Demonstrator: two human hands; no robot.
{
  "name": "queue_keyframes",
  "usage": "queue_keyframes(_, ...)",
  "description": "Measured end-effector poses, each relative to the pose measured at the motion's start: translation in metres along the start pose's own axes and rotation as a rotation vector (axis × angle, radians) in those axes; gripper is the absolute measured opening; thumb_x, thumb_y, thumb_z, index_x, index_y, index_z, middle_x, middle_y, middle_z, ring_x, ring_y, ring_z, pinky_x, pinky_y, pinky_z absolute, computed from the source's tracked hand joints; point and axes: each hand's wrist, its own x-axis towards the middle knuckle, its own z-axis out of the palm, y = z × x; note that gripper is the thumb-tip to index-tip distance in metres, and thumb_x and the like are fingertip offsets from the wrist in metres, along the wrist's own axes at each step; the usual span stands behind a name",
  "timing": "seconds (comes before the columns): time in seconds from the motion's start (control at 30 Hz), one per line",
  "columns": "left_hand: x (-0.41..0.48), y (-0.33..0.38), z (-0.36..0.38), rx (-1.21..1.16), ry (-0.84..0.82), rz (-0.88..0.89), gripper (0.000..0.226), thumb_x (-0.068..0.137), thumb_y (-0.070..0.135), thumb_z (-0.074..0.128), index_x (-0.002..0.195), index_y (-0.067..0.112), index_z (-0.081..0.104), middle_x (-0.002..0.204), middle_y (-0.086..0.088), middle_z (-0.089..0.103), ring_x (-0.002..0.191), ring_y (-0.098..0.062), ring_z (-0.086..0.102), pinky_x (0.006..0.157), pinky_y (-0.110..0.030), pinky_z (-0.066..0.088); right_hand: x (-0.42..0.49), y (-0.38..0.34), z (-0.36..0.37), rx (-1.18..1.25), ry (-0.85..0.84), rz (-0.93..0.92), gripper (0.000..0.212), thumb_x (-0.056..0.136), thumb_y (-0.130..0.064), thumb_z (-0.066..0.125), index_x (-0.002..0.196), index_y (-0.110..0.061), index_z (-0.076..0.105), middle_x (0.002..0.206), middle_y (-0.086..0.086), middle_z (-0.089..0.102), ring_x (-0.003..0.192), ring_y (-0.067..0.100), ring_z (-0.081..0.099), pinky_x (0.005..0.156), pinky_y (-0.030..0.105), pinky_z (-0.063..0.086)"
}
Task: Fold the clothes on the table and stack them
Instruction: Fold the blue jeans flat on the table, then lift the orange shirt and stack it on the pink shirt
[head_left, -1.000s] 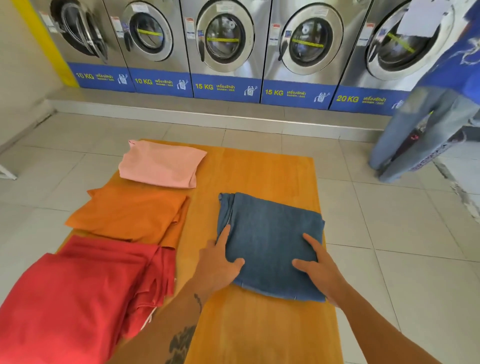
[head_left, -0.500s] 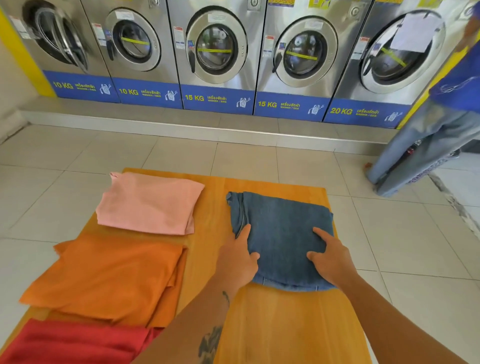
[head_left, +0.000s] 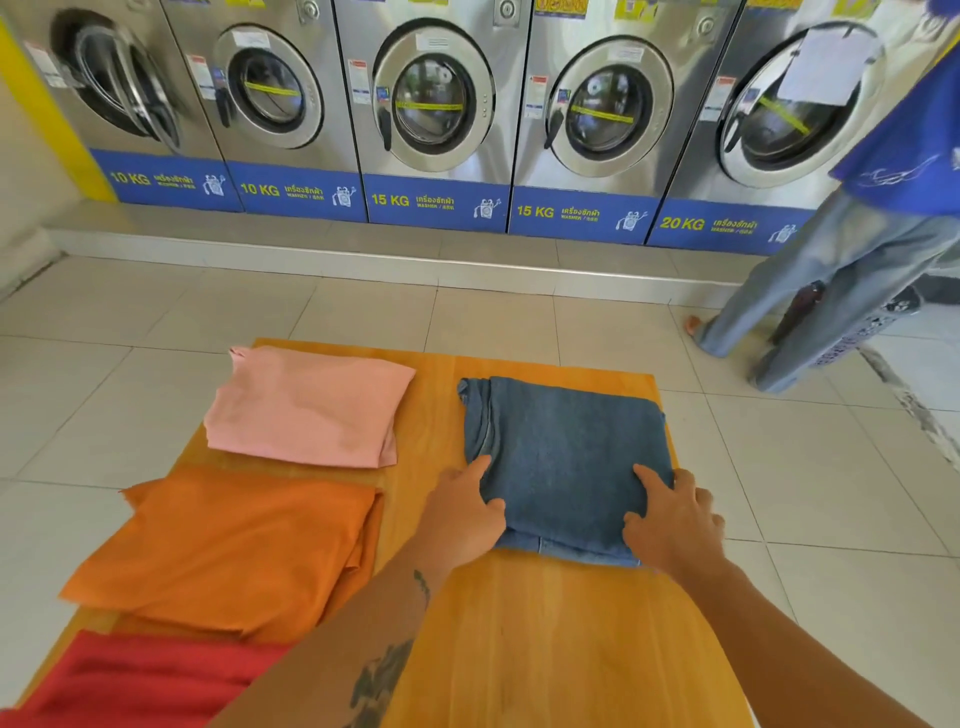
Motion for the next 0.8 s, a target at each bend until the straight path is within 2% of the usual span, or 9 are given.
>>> queue_keyframes(0.07, -0.02, -0.003, -0.014, -0.02, 0.043, 0.016, 0.056, 0.095, 0.022, 0.049, 0.149, 0.028, 0.034, 0.148, 0.0, 0.034, 0.091, -0.004, 0.055, 0.066, -0.012, 0.045, -0.025, 0.0, -0.002, 0.003, 0.075, -0.07, 0.066, 0.083, -0.031, 0.054, 0.146, -0.033, 0.034, 0.15, 0.01, 0.028, 0.131, 0.033, 0.033, 0.105, 0.05, 0.033)
queue_keyframes(0.13, -0.043, -0.008, -0.029, -0.05, 0.087, 0.016, 0.051, 0.094, 0.015, 0.049, 0.144, 0.026, 0.042, 0.14, 0.004, 0.043, 0.099, -0.007, 0.053, 0.073, -0.014, 0.045, -0.051, 0.003, 0.0, 0.099, 0.082, -0.126, 0.062, 0.083, -0.026, 0.057, 0.142, -0.032, 0.04, 0.151, 0.007, 0.029, 0.134, 0.031, 0.033, 0.108, 0.051, 0.032)
queue_keyframes(0.2, -0.07, -0.014, -0.042, -0.11, 0.108, -0.038, 0.047, 0.095, 0.015, 0.05, 0.14, 0.028, 0.045, 0.133, 0.005, 0.049, 0.095, -0.011, 0.058, 0.068, -0.02, 0.048, -0.074, 0.006, 0.003, 0.25, 0.041, -0.194, 0.059, 0.082, -0.018, 0.058, 0.138, -0.031, 0.045, 0.145, 0.001, 0.037, 0.129, 0.027, 0.04, 0.106, 0.048, 0.039)
queue_keyframes(0.3, -0.112, -0.027, -0.058, -0.161, 0.155, -0.081, 0.038, 0.095, 0.017, 0.051, 0.131, 0.027, 0.054, 0.127, 0.001, 0.058, 0.083, -0.013, 0.061, 0.061, -0.021, 0.048, -0.103, 0.006, 0.0, 0.421, -0.049, -0.315, 0.056, 0.085, -0.012, 0.059, 0.138, -0.029, 0.048, 0.139, -0.002, 0.043, 0.115, 0.018, 0.048, 0.091, 0.034, 0.05)
queue_keyframes(0.37, -0.14, -0.032, -0.065, -0.194, 0.213, -0.087, 0.03, 0.095, 0.016, 0.05, 0.122, 0.024, 0.06, 0.117, 0.003, 0.063, 0.089, -0.012, 0.061, 0.065, -0.016, 0.047, -0.116, 0.003, -0.002, 0.475, -0.098, -0.371, 0.053, 0.089, -0.013, 0.06, 0.139, -0.027, 0.047, 0.137, -0.003, 0.043, 0.097, 0.007, 0.052, 0.072, 0.02, 0.048)
queue_keyframes(0.43, -0.169, -0.042, -0.069, -0.242, 0.258, -0.114, 0.026, 0.093, 0.013, 0.051, 0.11, 0.028, 0.063, 0.101, 0.004, 0.065, 0.081, -0.01, 0.06, 0.063, -0.016, 0.044, -0.128, -0.005, -0.001, 0.486, -0.139, -0.415, 0.052, 0.091, -0.015, 0.06, 0.14, -0.027, 0.046, 0.135, -0.001, 0.043, 0.088, 0.003, 0.051, 0.062, 0.016, 0.042)
queue_keyframes(0.53, -0.206, -0.064, -0.074, -0.321, 0.296, -0.161, 0.028, 0.081, 0.016, 0.054, 0.101, 0.033, 0.065, 0.084, -0.001, 0.065, 0.066, -0.014, 0.056, 0.061, -0.03, 0.043, -0.148, -0.021, 0.001, 0.484, -0.202, -0.446, 0.051, 0.091, -0.017, 0.06, 0.14, -0.027, 0.046, 0.136, 0.001, 0.044, 0.084, 0.006, 0.051, 0.064, 0.016, 0.04)
queue_keyframes(0.67, -0.235, -0.09, -0.094, -0.356, 0.331, -0.15, 0.031, 0.084, 0.005, 0.053, 0.111, 0.016, 0.065, 0.074, -0.001, 0.061, 0.066, -0.014, 0.052, 0.058, -0.026, 0.039, -0.171, -0.052, 0.001, 0.526, -0.312, -0.461, 0.054, 0.092, -0.019, 0.059, 0.142, -0.031, 0.042, 0.148, -0.001, 0.039, 0.12, 0.019, 0.049, 0.088, 0.029, 0.042)
queue_keyframes(0.8, -0.235, -0.115, -0.131, -0.398, 0.385, -0.141, 0.029, 0.089, 0.008, 0.053, 0.113, 0.02, 0.064, 0.089, -0.005, 0.068, 0.078, -0.017, 0.062, 0.07, -0.031, 0.048, -0.181, -0.094, 0.005, 0.533, -0.354, -0.45, 0.052, 0.093, -0.019, 0.059, 0.141, -0.031, 0.043, 0.145, 0.0, 0.043, 0.104, 0.014, 0.056, 0.072, 0.026, 0.046)
